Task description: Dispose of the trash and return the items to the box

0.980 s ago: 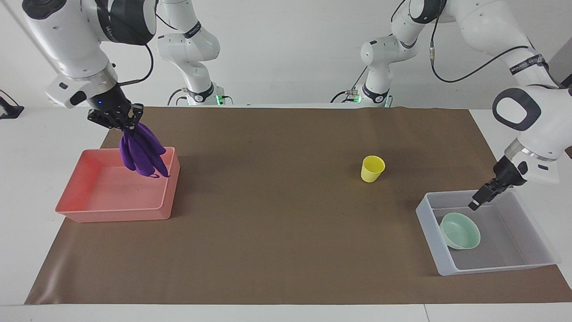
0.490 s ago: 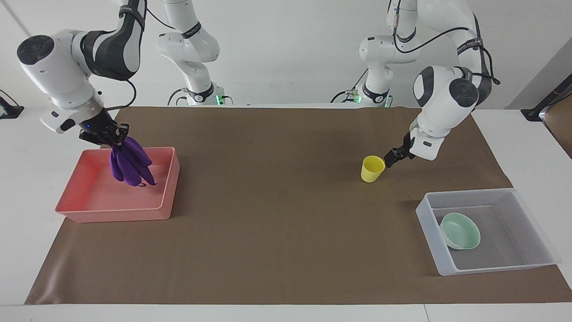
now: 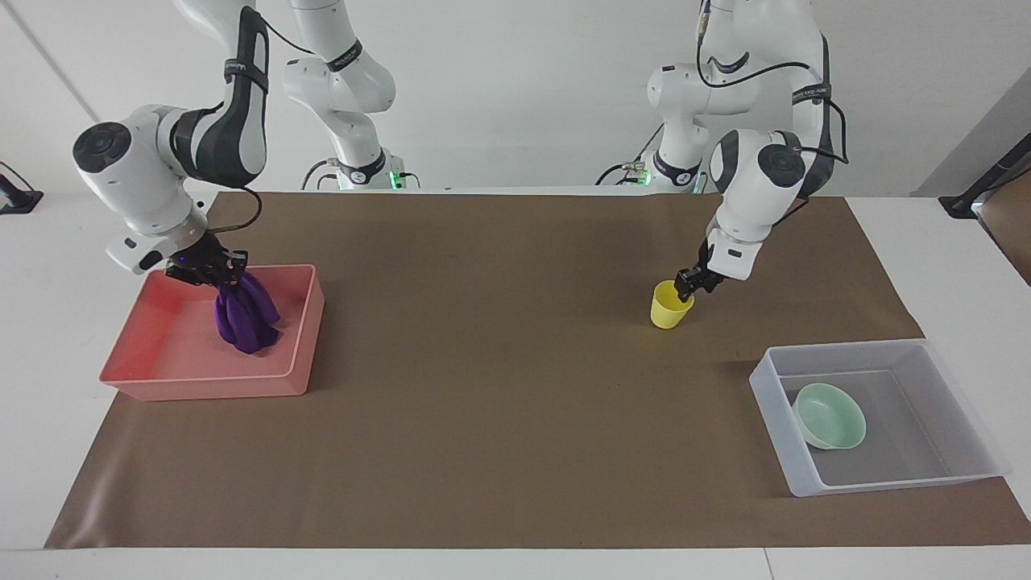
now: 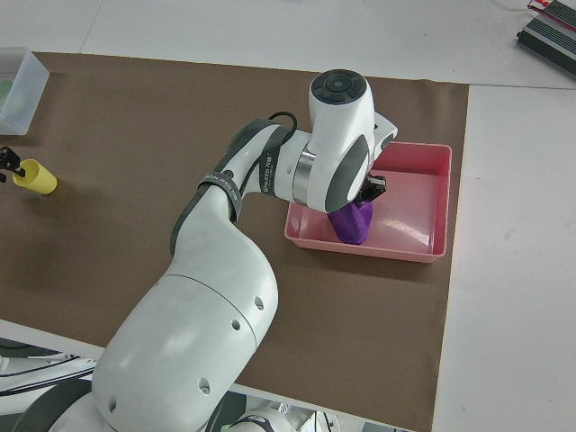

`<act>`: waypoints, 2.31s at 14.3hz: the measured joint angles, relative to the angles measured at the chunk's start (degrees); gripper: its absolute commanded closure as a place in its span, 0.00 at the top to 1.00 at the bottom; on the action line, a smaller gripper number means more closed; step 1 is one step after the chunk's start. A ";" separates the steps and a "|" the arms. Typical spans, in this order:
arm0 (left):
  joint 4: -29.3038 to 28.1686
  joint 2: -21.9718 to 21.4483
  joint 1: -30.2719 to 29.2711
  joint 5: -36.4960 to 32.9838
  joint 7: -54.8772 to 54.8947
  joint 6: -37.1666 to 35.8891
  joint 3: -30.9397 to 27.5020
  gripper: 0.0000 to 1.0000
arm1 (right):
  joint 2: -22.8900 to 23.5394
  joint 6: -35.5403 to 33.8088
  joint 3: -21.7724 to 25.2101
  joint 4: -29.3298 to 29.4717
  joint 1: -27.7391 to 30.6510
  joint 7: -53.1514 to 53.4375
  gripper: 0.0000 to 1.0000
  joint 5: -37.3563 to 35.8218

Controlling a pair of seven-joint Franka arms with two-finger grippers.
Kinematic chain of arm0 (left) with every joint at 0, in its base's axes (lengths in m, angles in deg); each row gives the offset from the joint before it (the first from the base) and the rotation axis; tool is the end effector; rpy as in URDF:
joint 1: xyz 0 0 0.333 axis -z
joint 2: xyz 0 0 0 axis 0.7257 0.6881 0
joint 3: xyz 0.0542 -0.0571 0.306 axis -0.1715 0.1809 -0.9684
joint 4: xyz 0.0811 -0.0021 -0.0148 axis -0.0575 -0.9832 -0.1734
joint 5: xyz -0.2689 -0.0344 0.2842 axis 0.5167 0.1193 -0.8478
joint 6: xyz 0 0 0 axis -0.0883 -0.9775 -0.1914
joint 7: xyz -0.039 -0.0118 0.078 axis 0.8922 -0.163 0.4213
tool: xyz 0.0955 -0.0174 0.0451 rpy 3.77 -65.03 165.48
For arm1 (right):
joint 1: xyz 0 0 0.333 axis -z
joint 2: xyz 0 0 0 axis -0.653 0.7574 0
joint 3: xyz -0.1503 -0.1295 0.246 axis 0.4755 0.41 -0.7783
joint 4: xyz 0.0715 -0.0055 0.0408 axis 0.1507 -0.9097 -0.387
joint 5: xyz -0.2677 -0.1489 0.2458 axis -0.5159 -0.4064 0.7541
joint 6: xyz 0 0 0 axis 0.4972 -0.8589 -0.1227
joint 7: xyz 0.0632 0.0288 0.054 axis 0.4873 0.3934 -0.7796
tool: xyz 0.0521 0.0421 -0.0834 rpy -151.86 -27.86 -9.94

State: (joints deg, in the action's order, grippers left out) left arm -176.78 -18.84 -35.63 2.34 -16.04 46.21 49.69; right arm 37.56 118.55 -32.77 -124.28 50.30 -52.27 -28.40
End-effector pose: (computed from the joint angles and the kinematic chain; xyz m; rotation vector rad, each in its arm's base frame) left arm 0.4684 -0.1404 0.3557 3.0631 0.4419 -0.0296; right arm 0.5103 -0.1384 0.4159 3.1099 0.2297 -0.1258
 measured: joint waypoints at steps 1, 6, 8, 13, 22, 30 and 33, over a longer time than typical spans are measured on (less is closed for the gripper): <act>-0.21 0.00 0.11 0.00 -0.21 0.43 0.00 0.00 | -0.03 -0.10 -0.02 0.23 -0.07 0.00 0.86 0.00; 2.36 0.23 0.77 0.16 -3.46 0.84 0.02 0.00 | -1.64 -5.74 -1.08 4.46 -2.39 3.88 0.99 2.32; 9.31 1.36 0.80 0.16 -5.33 -3.57 -0.16 0.00 | -2.39 -9.57 -1.31 7.42 -5.92 8.25 0.99 2.66; 35.77 10.81 -6.85 -0.35 -6.75 -16.41 -1.75 0.00 | -2.98 -21.17 -1.66 16.84 -11.28 15.60 0.99 2.71; 43.45 29.50 -18.56 -0.50 -1.02 -6.21 -1.30 0.70 | -3.04 -37.81 -1.52 30.48 -11.63 16.32 0.99 4.11; 45.64 25.02 -18.01 -1.02 5.84 -10.75 -0.43 1.00 | -2.37 -38.07 -1.55 29.51 -11.77 16.32 1.00 4.11; 45.19 17.07 -15.68 -1.13 5.96 -21.84 -0.35 1.00 | -2.37 -38.29 -1.55 29.49 -11.77 16.32 1.00 4.11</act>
State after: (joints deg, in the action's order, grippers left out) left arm -131.60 -1.77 -51.31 1.21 -10.08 24.37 49.35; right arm 35.19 80.25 -34.32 -94.79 38.53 -35.95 -24.29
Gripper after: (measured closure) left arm 0.000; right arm 0.000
